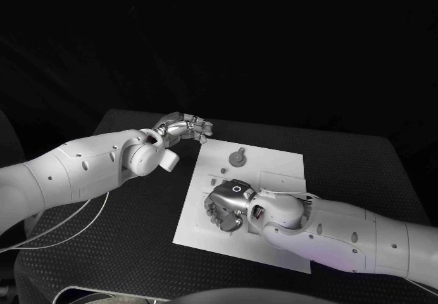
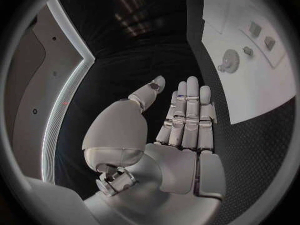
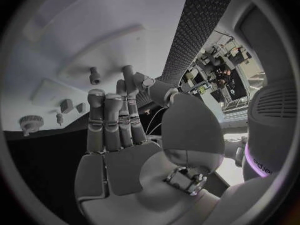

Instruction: Assemble the parts on the task board

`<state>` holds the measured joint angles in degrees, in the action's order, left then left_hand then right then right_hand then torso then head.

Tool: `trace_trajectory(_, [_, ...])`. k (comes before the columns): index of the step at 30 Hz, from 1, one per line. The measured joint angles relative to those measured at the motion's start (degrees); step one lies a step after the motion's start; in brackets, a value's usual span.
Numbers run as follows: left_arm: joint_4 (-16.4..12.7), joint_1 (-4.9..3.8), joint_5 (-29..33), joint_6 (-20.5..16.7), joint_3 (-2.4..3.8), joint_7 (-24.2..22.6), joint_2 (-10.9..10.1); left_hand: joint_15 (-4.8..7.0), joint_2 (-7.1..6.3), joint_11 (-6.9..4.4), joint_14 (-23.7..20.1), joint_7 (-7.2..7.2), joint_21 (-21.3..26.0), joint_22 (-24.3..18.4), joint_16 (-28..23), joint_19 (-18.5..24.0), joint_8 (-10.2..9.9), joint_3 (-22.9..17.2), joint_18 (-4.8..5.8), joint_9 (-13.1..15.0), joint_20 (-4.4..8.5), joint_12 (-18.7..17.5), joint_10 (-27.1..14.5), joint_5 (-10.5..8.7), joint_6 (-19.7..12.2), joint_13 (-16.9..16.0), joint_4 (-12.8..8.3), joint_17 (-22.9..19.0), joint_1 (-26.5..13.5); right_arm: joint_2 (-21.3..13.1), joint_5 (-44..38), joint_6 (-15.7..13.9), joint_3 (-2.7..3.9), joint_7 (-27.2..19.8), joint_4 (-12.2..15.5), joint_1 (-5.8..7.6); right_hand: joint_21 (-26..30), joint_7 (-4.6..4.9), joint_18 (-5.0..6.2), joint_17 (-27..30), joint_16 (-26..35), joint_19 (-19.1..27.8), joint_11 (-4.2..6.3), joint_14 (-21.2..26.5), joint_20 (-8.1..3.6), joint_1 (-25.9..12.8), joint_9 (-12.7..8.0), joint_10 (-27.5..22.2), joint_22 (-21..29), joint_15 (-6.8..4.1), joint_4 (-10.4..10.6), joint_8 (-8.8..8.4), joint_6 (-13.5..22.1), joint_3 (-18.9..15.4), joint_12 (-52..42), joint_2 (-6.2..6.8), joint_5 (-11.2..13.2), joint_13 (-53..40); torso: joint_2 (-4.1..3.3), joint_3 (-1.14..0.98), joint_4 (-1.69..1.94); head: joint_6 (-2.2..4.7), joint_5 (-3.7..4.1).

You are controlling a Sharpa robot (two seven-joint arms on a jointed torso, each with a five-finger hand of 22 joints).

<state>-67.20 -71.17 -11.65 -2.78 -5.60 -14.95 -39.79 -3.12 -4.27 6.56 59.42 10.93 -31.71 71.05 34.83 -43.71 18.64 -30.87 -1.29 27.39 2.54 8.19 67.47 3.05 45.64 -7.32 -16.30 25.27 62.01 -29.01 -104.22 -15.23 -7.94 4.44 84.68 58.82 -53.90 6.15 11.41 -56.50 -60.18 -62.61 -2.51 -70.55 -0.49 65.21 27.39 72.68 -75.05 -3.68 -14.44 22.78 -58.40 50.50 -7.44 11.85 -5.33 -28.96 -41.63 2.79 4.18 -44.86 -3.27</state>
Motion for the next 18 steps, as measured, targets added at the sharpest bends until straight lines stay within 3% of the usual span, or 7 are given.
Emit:
trace_trajectory(3, [0.0, 0.00, 0.0, 0.0, 0.00, 0.0, 0.0, 0.00, 0.00, 0.00, 0.0, 0.00, 0.0, 0.0, 0.0, 0.0, 0.0, 0.0, 0.00, 0.0, 0.00, 0.0, 0.0, 0.00, 0.0, 0.0, 0.0, 0.0, 0.0, 0.0, 0.3, 0.0, -0.05, 0.0, -0.1, -0.02, 0.1, 0.44, 0.01, 0.2, 0.3, 0.2, -0.49, 0.8, 0.20, -1.3, -0.3, -1.1, 0.1, 0.76, 0.2, -0.92, 1.2, -0.7, 0.8, 1.10, -0.9, 0.3, 0.00, -0.02, -0.01, 0.04, 0.07])
trace_trajectory(5, [0.0, 0.00, 0.0, 0.0, 0.00, 0.1, 0.0, 0.00, 0.00, 0.00, 0.0, 0.00, 0.0, 0.0, -0.2, 0.0, 0.0, 0.0, 0.00, 0.0, 0.00, 0.0, 0.0, 0.00, 0.0, 0.0, 0.0, 0.0, 0.0, 0.0, 0.5, 0.1, -0.28, 0.1, -0.2, -0.15, 0.2, 1.75, 0.01, 0.7, 1.1, 1.3, -1.98, 1.9, 0.59, -3.5, -1.1, -4.8, 0.1, 1.78, -0.1, -2.90, 4.7, -3.2, 2.9, 2.33, -1.8, 1.4, -0.01, -0.02, -0.01, 0.07, 0.10])
trace_trajectory(8, [0.0, 0.00, 0.0, 0.0, -0.01, 0.1, 0.0, 0.00, 0.28, 0.00, 0.0, 0.11, 0.2, 0.0, -0.2, 0.0, 0.0, 0.2, 0.01, -0.1, 0.00, 0.0, 0.0, 0.00, -0.1, 0.1, 0.2, 0.1, -0.3, -0.1, 0.6, 0.2, -0.41, 0.2, -0.3, -0.38, 0.4, 3.00, 0.01, 1.4, 1.1, 2.3, -2.87, 2.7, 1.19, -4.1, -1.6, -7.1, 0.0, 2.47, -0.7, -3.88, 6.7, -5.8, 3.5, 2.86, -2.0, 1.9, -0.01, -0.02, -0.01, 0.08, 0.12])
trace_trajectory(12, [0.0, 0.00, 0.0, 0.0, -0.01, 0.2, -0.1, 0.00, 0.28, 0.00, 0.0, 0.20, 0.2, 0.1, -0.2, 0.0, 0.0, 0.2, 0.01, -0.1, 0.00, 0.0, 0.0, 0.00, -0.2, 0.1, 0.2, 0.2, -0.3, -0.2, 0.8, 0.1, -0.37, 0.3, -0.2, -0.33, 0.5, 3.69, -0.01, 1.9, 1.0, 2.5, -3.52, 3.2, 1.46, -4.4, -1.8, -8.5, 0.0, 2.89, -0.8, -4.22, 7.8, -7.4, 3.5, 3.12, -2.0, 2.3, -0.01, -0.02, -0.01, 0.08, 0.12])
trace_trajectory(18, [0.0, 0.00, 0.0, 0.0, -0.01, 0.3, -0.1, 0.00, 0.28, 0.00, 0.0, 0.01, 0.2, 0.0, -0.4, 0.0, 0.0, 0.2, 0.01, -0.1, 0.00, 0.0, 0.0, 0.00, -0.4, 0.0, 0.2, 0.3, -0.3, -0.6, 0.9, -0.2, -0.37, 0.5, -0.1, -0.33, 0.7, 3.66, -0.01, 2.1, 0.8, 2.7, -3.54, 3.2, 1.61, -4.2, -1.9, -8.9, 0.0, 2.98, -0.6, -4.49, 8.2, -7.6, 3.5, 3.32, -2.0, 2.4, -0.02, -0.02, 0.02, 0.07, 0.12])
